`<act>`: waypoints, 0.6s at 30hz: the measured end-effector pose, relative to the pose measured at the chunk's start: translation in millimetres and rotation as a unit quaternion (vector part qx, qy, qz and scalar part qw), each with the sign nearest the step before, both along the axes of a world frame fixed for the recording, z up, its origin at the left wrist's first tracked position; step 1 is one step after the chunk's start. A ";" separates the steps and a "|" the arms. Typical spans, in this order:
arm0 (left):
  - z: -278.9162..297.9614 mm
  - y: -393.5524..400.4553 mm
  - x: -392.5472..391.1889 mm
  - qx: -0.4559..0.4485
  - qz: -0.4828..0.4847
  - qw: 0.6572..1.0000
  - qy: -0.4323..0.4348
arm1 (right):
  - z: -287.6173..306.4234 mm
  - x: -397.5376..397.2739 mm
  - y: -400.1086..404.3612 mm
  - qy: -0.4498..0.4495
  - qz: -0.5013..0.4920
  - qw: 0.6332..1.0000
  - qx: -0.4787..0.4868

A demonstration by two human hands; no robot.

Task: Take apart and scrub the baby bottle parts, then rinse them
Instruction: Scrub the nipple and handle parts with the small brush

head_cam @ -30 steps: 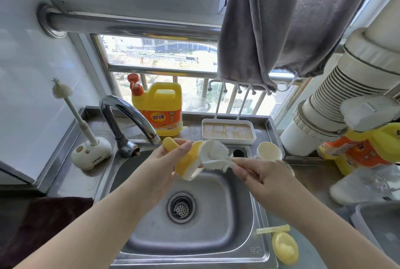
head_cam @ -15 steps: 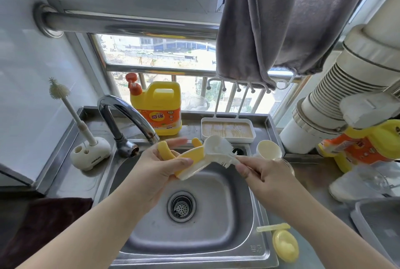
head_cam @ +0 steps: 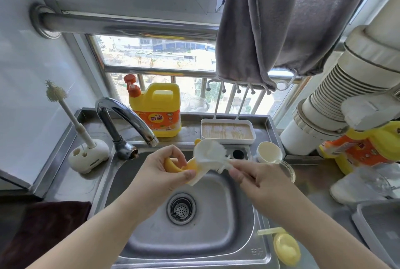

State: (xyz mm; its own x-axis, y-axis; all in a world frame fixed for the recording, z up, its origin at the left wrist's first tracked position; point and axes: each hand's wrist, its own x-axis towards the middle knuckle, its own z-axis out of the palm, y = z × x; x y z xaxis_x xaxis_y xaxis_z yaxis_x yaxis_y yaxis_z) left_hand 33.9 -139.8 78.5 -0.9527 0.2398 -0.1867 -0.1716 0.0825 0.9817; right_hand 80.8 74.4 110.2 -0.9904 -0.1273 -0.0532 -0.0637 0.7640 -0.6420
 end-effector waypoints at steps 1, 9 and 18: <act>0.5 0.1 -0.8 0.008 -0.001 1.000 -0.001 | 1.2 1.2 -3.4 -0.005 0.014 1.000 -0.007; -2.3 -1.4 -1.6 0.115 0.023 0.991 -0.061 | 5.1 -1.4 -1.4 0.024 -0.006 0.999 -0.031; -1.5 -10.9 -3.1 0.200 -0.035 0.962 -0.184 | -2.0 -2.1 9.5 0.029 -0.048 0.996 -0.071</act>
